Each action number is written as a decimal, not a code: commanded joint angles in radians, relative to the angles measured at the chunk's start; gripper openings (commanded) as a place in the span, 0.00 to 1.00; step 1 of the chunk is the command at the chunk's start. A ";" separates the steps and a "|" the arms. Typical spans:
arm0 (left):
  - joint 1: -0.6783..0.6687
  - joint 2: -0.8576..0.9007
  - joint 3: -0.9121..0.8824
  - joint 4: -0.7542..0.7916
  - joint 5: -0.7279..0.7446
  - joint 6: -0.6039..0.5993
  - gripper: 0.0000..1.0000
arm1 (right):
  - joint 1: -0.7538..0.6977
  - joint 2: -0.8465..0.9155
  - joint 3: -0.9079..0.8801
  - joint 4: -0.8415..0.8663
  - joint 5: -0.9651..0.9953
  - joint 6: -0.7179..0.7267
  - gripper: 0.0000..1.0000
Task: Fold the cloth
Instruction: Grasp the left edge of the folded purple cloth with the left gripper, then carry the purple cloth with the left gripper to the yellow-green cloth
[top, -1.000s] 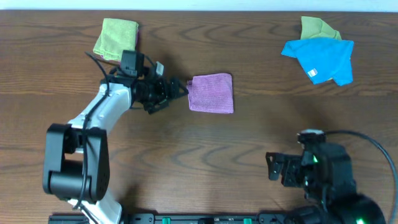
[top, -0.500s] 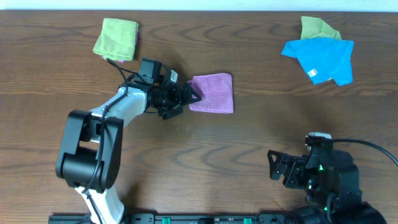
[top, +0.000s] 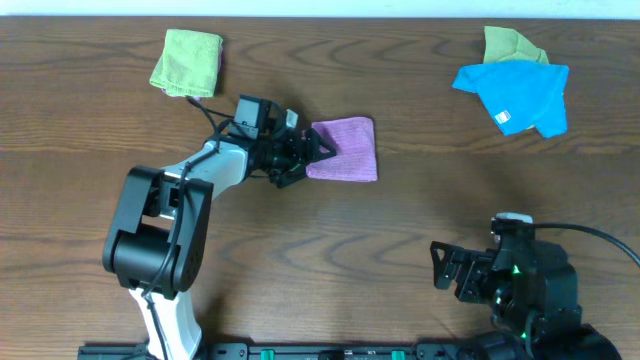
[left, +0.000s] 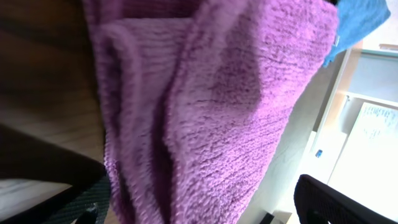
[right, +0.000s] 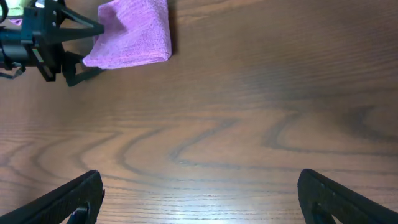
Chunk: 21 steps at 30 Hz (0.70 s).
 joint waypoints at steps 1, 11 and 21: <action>-0.029 0.043 -0.006 -0.009 -0.112 -0.044 0.95 | -0.008 -0.005 -0.008 -0.001 0.006 0.014 0.99; -0.092 0.080 -0.006 0.038 -0.262 -0.037 0.37 | -0.008 -0.005 -0.008 -0.001 0.006 0.014 0.99; -0.067 0.042 0.021 0.096 -0.193 0.066 0.06 | -0.008 -0.005 -0.008 -0.001 0.006 0.014 0.99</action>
